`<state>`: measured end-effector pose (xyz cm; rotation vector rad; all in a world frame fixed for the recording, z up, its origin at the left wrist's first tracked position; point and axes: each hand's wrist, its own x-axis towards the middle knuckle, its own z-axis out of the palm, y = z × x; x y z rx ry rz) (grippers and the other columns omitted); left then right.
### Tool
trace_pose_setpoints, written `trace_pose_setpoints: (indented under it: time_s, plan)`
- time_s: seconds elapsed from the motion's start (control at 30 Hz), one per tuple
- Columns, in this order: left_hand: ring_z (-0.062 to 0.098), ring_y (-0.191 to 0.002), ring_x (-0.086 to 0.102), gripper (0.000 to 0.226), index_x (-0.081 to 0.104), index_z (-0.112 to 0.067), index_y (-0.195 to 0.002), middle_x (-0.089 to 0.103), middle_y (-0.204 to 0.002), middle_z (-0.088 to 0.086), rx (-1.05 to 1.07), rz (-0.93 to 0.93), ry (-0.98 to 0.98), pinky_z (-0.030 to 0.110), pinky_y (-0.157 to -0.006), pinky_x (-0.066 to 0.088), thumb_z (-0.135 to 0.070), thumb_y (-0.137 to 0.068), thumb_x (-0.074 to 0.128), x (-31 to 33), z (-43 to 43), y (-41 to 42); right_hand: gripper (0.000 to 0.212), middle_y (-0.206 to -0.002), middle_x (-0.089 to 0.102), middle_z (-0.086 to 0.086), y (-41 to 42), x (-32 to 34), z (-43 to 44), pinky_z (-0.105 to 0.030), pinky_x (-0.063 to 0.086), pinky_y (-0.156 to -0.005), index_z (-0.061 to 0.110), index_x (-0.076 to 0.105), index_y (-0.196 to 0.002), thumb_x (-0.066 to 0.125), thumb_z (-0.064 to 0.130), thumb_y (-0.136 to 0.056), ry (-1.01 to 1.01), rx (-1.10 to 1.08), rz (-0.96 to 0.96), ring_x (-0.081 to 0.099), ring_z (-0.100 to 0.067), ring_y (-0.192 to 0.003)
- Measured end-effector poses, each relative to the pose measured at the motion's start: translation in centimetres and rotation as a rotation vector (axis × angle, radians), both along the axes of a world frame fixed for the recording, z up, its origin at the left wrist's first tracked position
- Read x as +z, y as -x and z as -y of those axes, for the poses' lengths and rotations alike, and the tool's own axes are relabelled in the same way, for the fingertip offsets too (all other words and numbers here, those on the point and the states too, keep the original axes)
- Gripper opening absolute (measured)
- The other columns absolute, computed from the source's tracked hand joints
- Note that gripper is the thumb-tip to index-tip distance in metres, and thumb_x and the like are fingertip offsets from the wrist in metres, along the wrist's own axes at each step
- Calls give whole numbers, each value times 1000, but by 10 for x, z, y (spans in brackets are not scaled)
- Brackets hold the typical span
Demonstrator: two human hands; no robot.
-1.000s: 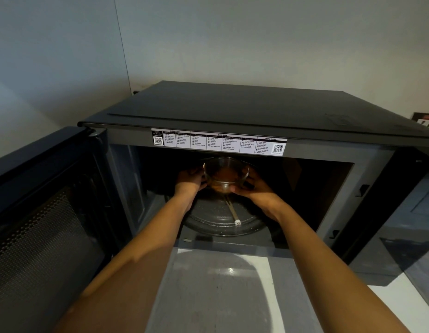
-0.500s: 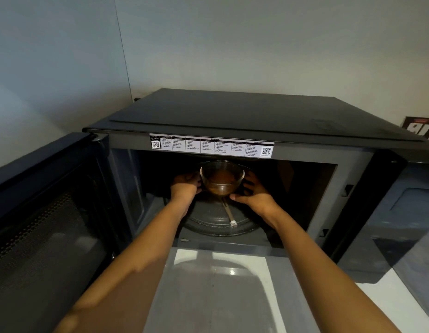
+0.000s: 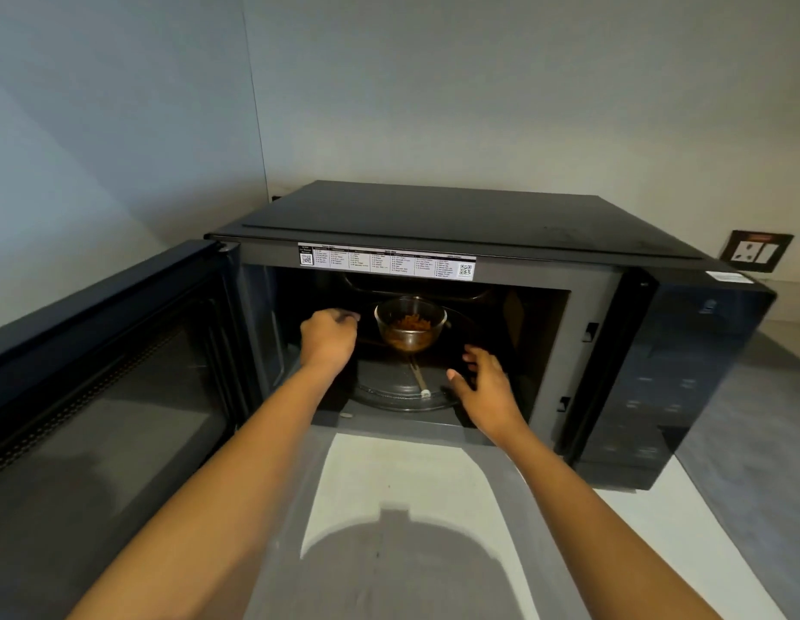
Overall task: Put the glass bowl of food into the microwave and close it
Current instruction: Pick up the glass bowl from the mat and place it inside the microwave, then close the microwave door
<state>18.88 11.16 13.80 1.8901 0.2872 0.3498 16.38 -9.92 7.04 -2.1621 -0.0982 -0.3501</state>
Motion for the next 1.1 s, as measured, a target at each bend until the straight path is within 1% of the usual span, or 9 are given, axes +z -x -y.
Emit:
trace_pose_setpoints:
  time_s: [0.13, 0.2, 0.37, 0.43, 0.5, 0.63, 0.77, 0.93, 1.1]
  plan:
    - [22, -90, 66, 28, 72, -13, -103, 71, -106, 10, 7, 50, -162, 24, -78, 48, -15, -93, 47, 23, -9, 29, 45, -135, 47, -7, 24, 2, 3, -27, 38, -102, 14, 41, -136, 52, 22, -93, 66, -17, 37, 48, -20, -123]
    - [16, -79, 61, 28, 72, -14, -101, 71, -104, 9, 15, 75, -226, 23, -71, 46, -15, -93, 45, 36, -15, 45, 41, -132, 50, -6, 39, 2, 5, -30, 40, -103, 15, 44, -134, 50, 22, -94, 99, -22, 43, 50, -20, -121]
    - [19, -73, 57, 31, 71, -11, -105, 70, -101, 13, 101, 166, -433, 26, -62, 44, -18, -96, 42, 64, -32, 92, 36, -132, 51, -8, 78, -4, 13, -31, 40, -104, 10, 50, -130, 47, 21, -96, 176, -44, 36, 50, -22, -121]
    - [25, -78, 61, 30, 70, -7, -104, 69, -102, 16, 141, 227, -524, 31, -64, 47, -16, -96, 42, 71, -40, 113, 35, -130, 52, -10, 95, -9, 18, -32, 41, -102, 8, 52, -128, 47, 21, -96, 195, -80, 31, 52, -24, -119]
    - [32, -91, 64, 29, 69, -3, -107, 67, -107, 19, 179, 279, -623, 37, -71, 51, -14, -96, 43, 75, -48, 132, 35, -131, 51, -11, 114, -16, 23, -32, 40, -100, 8, 52, -128, 46, 21, -96, 206, -119, 12, 51, -25, -119]
    - [34, -104, 58, 27, 66, 2, -111, 59, -118, 19, 220, 311, -744, 41, -77, 53, -6, -94, 46, 78, -58, 165, 40, -144, 41, -8, 150, -34, 32, -35, 35, -107, 14, 44, -134, 40, 29, -98, 299, -164, -87, 40, -26, -131]
    - [33, -115, 50, 28, 63, 3, -115, 56, -124, 20, 237, 309, -898, 40, -93, 45, -3, -93, 47, 87, -62, 190, 41, -147, 37, -8, 175, -47, 42, -35, 33, -109, 15, 41, -136, 39, 30, -98, 389, -159, -134, 37, -25, -133]
    - [34, -119, 44, 28, 59, 2, -115, 52, -127, 21, 331, 187, -1093, 38, -99, 34, -5, -91, 47, 109, -71, 218, 44, -144, 41, -7, 189, -59, 58, -33, 35, -108, 11, 38, -137, 37, 31, -98, 541, -174, -171, 41, -23, -130]
    - [33, -119, 46, 33, 55, -2, -119, 53, -125, 17, 393, -299, -1301, 37, -101, 35, -12, -89, 48, 128, -91, 245, 48, -150, 34, -6, 193, -68, 72, -34, 31, -112, 12, 32, -141, 32, 34, -98, 542, -185, -241, 35, -23, -136]
